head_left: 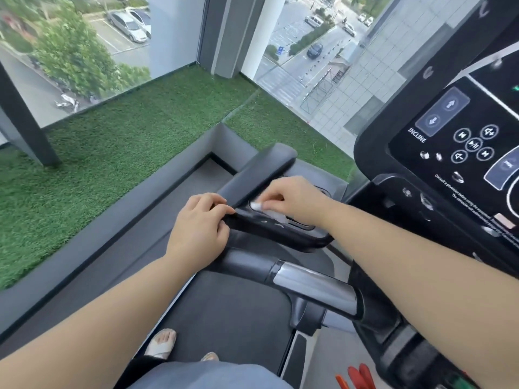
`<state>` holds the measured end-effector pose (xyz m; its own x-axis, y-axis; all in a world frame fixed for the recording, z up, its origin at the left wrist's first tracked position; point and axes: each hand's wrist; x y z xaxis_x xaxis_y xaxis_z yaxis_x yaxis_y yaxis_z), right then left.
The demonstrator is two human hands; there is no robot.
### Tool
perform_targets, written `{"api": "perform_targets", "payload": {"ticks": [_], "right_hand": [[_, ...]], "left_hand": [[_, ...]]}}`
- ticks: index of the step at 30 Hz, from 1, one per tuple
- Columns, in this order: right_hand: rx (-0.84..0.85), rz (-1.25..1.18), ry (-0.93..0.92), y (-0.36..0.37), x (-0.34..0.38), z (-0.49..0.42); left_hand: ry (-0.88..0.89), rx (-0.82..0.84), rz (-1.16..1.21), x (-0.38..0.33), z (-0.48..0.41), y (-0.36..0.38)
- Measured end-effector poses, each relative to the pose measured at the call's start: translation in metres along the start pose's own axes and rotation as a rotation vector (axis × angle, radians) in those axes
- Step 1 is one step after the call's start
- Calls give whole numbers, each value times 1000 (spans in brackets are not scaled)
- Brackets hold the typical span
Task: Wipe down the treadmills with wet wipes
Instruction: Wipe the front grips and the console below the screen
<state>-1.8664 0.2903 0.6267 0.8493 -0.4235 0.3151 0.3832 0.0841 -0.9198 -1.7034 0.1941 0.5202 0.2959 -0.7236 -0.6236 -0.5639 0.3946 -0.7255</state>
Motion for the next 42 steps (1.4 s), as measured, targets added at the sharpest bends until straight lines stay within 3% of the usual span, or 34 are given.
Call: {"api": "perform_targets", "payload": {"ticks": [2,7,12,15,18,21,24,29,34,36,39,42], "right_hand": [[-64,30,-28,10,10,-9],[72,315,-223,30,19,-14],[28,257,-349,26,0,16],[112,180,-232,9,-6,27],[-28,21,-59,1,-7,21],[-142,33,-108,15,6,5],[-48,147,-221,32,18,-2],[-5,184,-258,26,1,20],[176,159,-86,-9,-14,43],[72,82,-45,-15,-14,40],[-132,52,-133,2,-2,19],[-74,181,-221,28,12,3]], "left_hand": [[4,-12,-2,0,0,1],[6,-19,-10,1,0,2],[14,-16,4,0,1,1],[20,-19,10,1,1,1],[25,-31,27,2,1,3],[33,-46,42,3,1,5],[38,-61,39,5,1,7],[39,-71,52,6,1,8],[38,-67,36,5,2,6],[39,-65,31,4,1,6],[45,-69,27,5,1,8],[52,-83,21,6,1,9]]}}
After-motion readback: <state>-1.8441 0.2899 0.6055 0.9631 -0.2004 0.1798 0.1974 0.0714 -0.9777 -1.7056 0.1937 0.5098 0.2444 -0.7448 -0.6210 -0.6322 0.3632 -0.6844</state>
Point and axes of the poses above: each hand's wrist, its own z-axis away from the middle knuckle, its own y-axis out of the palm, x = y × z, and after that the axes turned 4 degrees about -x, right-handed
